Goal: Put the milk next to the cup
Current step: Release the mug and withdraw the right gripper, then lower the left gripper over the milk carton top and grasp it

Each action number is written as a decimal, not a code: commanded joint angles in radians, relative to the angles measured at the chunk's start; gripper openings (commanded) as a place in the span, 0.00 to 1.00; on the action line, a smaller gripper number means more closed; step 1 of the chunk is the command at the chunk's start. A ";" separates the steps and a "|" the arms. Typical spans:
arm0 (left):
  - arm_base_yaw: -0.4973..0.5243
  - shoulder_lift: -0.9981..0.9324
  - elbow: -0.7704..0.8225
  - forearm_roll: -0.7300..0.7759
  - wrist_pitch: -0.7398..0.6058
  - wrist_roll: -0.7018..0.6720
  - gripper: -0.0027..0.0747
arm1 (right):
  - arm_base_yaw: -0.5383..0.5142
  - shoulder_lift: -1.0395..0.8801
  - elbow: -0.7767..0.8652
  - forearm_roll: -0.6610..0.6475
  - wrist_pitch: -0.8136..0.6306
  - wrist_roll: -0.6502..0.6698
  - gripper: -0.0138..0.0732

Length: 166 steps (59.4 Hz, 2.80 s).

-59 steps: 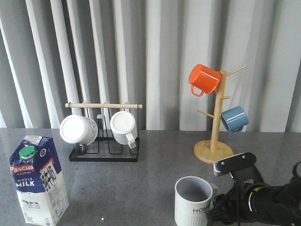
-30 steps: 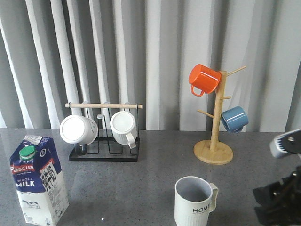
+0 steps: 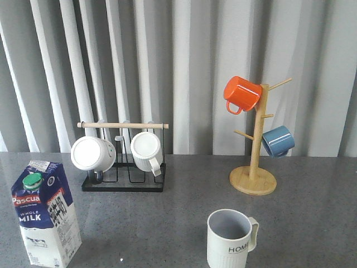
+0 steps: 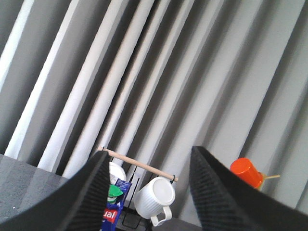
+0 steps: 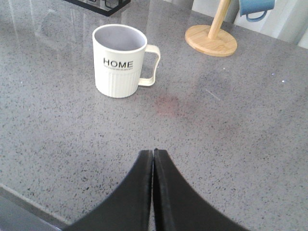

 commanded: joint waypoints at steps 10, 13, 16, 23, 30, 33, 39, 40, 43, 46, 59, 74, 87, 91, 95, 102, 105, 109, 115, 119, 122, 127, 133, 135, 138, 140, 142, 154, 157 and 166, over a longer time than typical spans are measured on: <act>-0.007 0.187 -0.172 -0.011 0.055 0.192 0.64 | 0.000 -0.055 0.071 -0.003 -0.158 0.041 0.15; -0.007 0.240 -0.234 -0.027 0.101 0.266 0.70 | 0.000 -0.055 0.073 -0.003 -0.154 0.041 0.15; -0.007 0.294 -0.292 -0.065 0.151 0.355 0.75 | 0.000 -0.055 0.073 -0.003 -0.154 0.041 0.15; -0.007 0.429 -0.477 -0.254 0.372 0.685 0.81 | -0.002 -0.055 0.073 -0.003 -0.154 0.041 0.15; -0.006 0.561 -0.642 -0.466 0.605 1.028 0.79 | -0.003 -0.055 0.073 -0.003 -0.154 0.043 0.15; -0.006 0.592 -0.684 -0.527 0.661 1.116 0.78 | -0.003 -0.055 0.073 -0.003 -0.154 0.043 0.15; -0.006 0.617 -0.717 -0.614 0.688 1.206 0.78 | -0.003 -0.055 0.073 -0.002 -0.154 0.043 0.15; -0.006 0.617 -0.717 -0.627 0.686 1.206 0.78 | -0.003 -0.055 0.073 -0.002 -0.154 0.043 0.15; -0.006 0.617 -0.717 -0.648 0.681 1.205 0.78 | -0.003 -0.055 0.073 -0.002 -0.154 0.043 0.15; -0.006 0.617 -0.717 -0.689 0.658 1.205 0.78 | -0.003 -0.055 0.073 0.001 -0.153 0.043 0.15; -0.006 0.615 -0.717 -0.708 0.641 1.181 0.78 | -0.003 -0.055 0.073 0.009 -0.142 0.043 0.15; -0.006 0.667 -0.732 -0.725 0.595 1.155 0.78 | -0.003 -0.055 0.073 0.010 -0.125 0.043 0.15; -0.006 0.850 -0.811 -0.746 0.602 1.197 0.78 | -0.003 -0.055 0.073 0.016 -0.108 0.043 0.15; -0.006 0.904 -0.852 -0.752 0.602 1.197 0.78 | -0.003 -0.055 0.073 0.017 -0.090 0.043 0.15; -0.006 0.956 -0.901 -0.752 0.604 1.197 0.78 | -0.003 -0.055 0.073 0.017 -0.068 0.043 0.15; -0.006 1.043 -0.985 -0.748 0.627 1.197 0.78 | -0.003 -0.055 0.073 0.016 -0.041 0.043 0.15; -0.006 1.076 -1.017 -0.742 0.650 1.197 0.78 | -0.003 -0.055 0.073 0.016 -0.030 0.043 0.15; -0.006 1.114 -1.047 -0.736 0.671 1.197 0.78 | -0.003 -0.055 0.073 0.017 -0.022 0.043 0.15; -0.006 1.163 -1.076 -0.733 0.685 1.194 0.78 | -0.003 -0.055 0.073 0.017 -0.021 0.044 0.15; -0.006 1.184 -1.079 -0.733 0.689 1.193 0.78 | -0.003 -0.055 0.073 0.017 -0.021 0.044 0.15; -0.005 1.196 -1.079 -0.732 0.690 1.179 0.78 | -0.003 -0.055 0.073 0.017 -0.021 0.044 0.15; -0.005 1.209 -1.079 -0.729 0.690 1.168 0.78 | -0.003 -0.055 0.073 0.017 -0.021 0.045 0.15; -0.005 1.214 -1.079 -0.705 0.687 1.152 0.78 | -0.003 -0.055 0.073 0.017 -0.021 0.045 0.15; -0.005 1.214 -1.079 -0.682 0.686 1.140 0.78 | -0.003 -0.055 0.073 0.017 -0.021 0.045 0.15; -0.005 1.214 -1.079 -0.642 0.685 1.112 0.78 | -0.003 -0.055 0.073 0.017 -0.021 0.045 0.15; -0.005 1.214 -1.079 -0.616 0.687 1.084 0.78 | -0.003 -0.055 0.073 0.017 -0.020 0.045 0.15; -0.005 1.214 -1.079 -0.600 0.688 1.064 0.78 | -0.003 -0.055 0.073 0.017 -0.019 0.045 0.15; -0.005 1.218 -1.079 -0.602 0.719 1.056 0.78 | -0.003 -0.055 0.073 0.017 -0.015 0.045 0.15; -0.005 1.219 -1.079 -0.602 0.728 1.056 0.78 | -0.003 -0.055 0.073 0.016 -0.015 0.045 0.15; -0.005 1.235 -1.079 -0.591 0.744 1.056 0.78 | -0.003 -0.055 0.073 0.017 -0.015 0.046 0.15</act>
